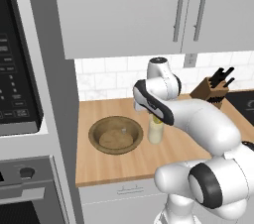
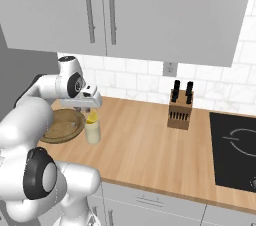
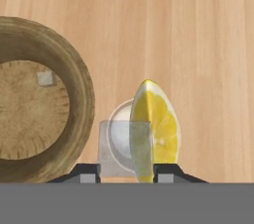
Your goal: Grab a lemon wedge from the fridge and one ice cube from the ice bowl, and put them in the glass of lemonade.
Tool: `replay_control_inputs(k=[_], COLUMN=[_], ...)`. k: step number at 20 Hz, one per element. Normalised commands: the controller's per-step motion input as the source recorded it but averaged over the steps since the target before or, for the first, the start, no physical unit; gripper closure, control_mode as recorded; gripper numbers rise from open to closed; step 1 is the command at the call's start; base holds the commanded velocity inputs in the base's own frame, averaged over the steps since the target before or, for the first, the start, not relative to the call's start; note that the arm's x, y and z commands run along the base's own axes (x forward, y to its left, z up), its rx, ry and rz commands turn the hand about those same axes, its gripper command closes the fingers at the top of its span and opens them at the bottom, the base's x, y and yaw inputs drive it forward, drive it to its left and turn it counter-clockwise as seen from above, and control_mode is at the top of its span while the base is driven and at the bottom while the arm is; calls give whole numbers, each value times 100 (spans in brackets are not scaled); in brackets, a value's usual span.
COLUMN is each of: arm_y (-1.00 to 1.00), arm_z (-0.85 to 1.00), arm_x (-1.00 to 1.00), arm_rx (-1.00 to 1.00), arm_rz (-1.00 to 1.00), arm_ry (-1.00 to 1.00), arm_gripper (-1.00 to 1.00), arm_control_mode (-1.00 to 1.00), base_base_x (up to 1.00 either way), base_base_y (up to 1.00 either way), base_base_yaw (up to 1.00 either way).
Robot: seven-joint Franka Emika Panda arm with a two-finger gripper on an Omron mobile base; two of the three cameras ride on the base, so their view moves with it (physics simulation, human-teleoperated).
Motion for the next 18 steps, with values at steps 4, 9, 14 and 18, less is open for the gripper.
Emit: replay_control_inputs(k=[4, 9, 14, 18], arm_y=[0, 0, 0, 0], arm_z=[0, 0, 0, 4], arm_x=[0, 0, -3, -10], arm_rx=[0, 0, 0, 0], arm_rz=[0, 0, 0, 1], arm_ry=[0, 0, 0, -1], arm_gripper=[-100, -100, -100, -100], arm_control_mode=[-100, -100, -100, -100], base_base_x=[0, 0, 0, 0], base_base_y=[0, 0, 0, 0], base_base_yaw=[0, 0, 0, 0])
